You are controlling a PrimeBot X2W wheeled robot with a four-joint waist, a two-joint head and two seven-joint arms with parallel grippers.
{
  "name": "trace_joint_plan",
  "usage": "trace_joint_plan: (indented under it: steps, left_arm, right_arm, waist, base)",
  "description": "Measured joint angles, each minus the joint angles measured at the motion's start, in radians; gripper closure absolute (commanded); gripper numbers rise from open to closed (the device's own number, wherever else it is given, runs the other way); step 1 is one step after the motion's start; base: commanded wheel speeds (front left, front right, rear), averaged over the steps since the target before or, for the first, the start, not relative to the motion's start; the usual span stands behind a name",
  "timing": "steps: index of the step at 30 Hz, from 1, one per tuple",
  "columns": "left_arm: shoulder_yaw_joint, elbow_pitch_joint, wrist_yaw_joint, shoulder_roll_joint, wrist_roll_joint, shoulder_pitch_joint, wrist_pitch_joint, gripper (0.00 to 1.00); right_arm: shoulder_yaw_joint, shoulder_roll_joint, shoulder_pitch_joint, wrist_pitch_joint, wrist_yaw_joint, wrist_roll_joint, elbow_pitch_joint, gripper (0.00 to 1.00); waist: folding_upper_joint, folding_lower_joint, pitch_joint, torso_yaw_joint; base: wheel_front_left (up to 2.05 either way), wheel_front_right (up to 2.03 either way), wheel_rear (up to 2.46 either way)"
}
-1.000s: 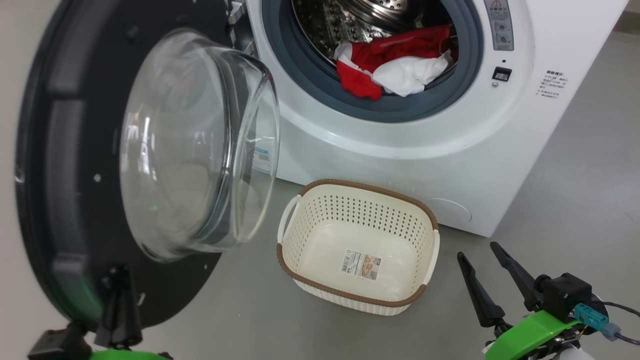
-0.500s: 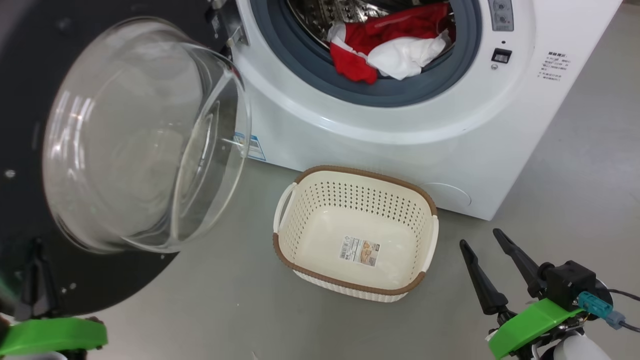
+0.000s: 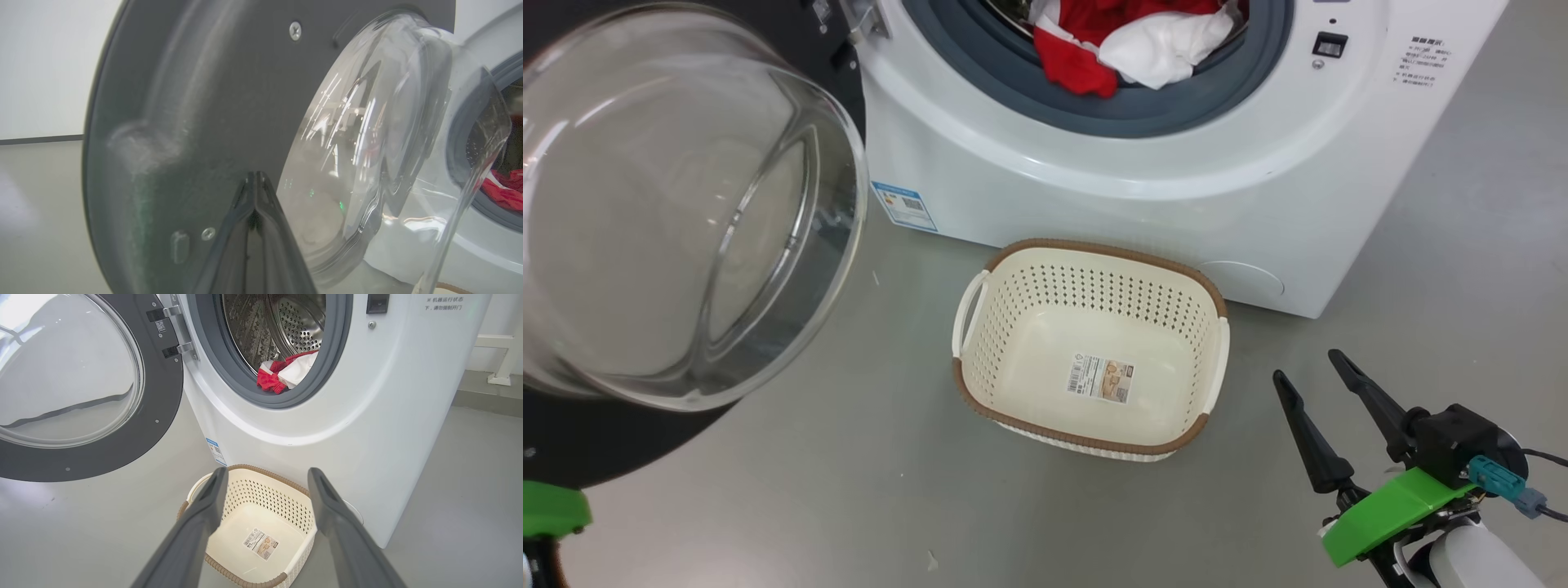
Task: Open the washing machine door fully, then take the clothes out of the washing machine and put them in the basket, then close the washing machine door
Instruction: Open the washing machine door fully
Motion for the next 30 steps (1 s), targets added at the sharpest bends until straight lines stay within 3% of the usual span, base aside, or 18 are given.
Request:
trace_joint_plan:
  steps: [6, 20, 30]
  left_arm:
    - [0.068, 0.047, 0.0, 0.012, 0.024, -0.059, -0.001, 1.0]
    - [0.164, 0.21, -0.01, 0.106, 0.092, -0.19, -0.003, 1.0]
    - [0.185, 0.231, -0.027, 0.11, 0.092, -0.204, -0.003, 1.0]
  right_arm:
    - [0.007, -0.005, -0.013, 0.0, 0.0, 0.0, -0.004, 0.0]
    - [0.008, -0.015, -0.059, 0.0, 0.0, -0.006, -0.01, 0.0]
    - [0.01, -0.006, -0.059, 0.0, 0.0, -0.006, -0.006, 0.0]
  waist:
    - [0.0, 0.0, 0.033, -0.011]
    - [0.0, 0.0, 0.075, -0.03]
    - [0.0, 0.0, 0.05, -0.036]
  base:
    - [0.0, 0.0, 0.0]
    - [0.0, 0.0, 0.0]
    - [0.0, 0.0, 0.0]
